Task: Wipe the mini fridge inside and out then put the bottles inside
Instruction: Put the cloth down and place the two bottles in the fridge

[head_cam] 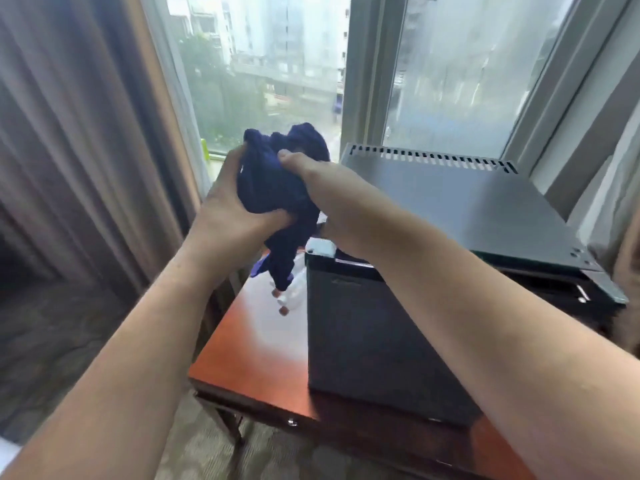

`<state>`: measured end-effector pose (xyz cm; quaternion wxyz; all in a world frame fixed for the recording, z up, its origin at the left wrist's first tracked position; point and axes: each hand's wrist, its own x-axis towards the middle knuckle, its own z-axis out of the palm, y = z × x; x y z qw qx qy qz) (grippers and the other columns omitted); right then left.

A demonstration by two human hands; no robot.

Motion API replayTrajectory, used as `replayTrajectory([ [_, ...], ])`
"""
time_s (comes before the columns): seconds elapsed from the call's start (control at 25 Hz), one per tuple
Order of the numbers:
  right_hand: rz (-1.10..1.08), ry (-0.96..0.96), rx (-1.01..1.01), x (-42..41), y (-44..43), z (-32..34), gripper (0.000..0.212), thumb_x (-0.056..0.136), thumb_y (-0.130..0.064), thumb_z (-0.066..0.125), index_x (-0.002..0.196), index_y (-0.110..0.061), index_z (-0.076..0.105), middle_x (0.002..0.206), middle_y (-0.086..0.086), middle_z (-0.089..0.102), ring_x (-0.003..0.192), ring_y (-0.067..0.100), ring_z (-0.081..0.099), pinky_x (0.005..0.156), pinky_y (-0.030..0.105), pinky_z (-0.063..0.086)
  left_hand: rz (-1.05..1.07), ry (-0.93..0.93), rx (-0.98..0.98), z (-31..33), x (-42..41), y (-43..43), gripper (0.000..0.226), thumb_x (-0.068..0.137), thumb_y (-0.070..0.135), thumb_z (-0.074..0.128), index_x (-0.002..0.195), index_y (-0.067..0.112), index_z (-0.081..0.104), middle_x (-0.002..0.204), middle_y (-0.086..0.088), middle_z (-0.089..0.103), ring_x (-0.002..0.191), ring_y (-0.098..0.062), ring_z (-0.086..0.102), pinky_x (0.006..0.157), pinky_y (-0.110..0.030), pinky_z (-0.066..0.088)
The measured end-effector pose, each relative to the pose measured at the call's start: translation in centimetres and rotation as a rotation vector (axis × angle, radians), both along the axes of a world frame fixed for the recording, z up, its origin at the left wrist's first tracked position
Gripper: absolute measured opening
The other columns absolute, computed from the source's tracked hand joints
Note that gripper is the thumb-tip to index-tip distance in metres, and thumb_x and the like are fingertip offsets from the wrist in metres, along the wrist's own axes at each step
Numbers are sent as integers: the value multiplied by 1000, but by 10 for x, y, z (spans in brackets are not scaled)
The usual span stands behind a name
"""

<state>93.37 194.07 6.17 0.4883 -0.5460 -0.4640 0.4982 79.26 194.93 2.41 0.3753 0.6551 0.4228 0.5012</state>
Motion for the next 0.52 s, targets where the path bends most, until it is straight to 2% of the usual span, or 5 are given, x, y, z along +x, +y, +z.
replayTrajectory([
  [0.08,55,-71,-50,-37,28,-27,20,91,-41,68,105,-26,66,113,7,73,110,32,70,104,54,54,50,41,-95,-27,-39,35,67,80,3,75,132,42,58,113,9,75,103,-12,74,77,-41,65],
  [0.16,7,-41,-145,-66,57,-70,46,76,-43,71,114,-18,68,114,9,74,108,30,71,101,50,56,1,132,-205,-63,-71,73,60,80,5,72,124,45,63,107,4,78,101,-24,76,78,-61,62],
  [0.28,-140,65,-271,-104,101,-153,43,73,-39,67,109,-16,69,110,13,75,98,28,72,81,44,60,-153,286,-321,-119,-99,126,59,81,0,69,122,42,65,100,3,80,92,-21,77,78,-56,63],
  [0.36,-234,156,-370,-115,120,-202,23,79,-29,68,98,-15,70,107,18,76,88,27,70,86,48,61,-221,398,-374,-158,-109,153,58,77,5,70,122,40,66,97,6,79,88,-14,77,80,-46,64],
  [0.52,-377,290,-606,-121,140,-280,20,93,-16,75,108,-2,74,101,18,77,80,25,72,72,29,61,-326,583,-524,-238,-124,201,55,70,24,69,120,46,66,89,12,78,82,-8,74,78,-32,61],
])
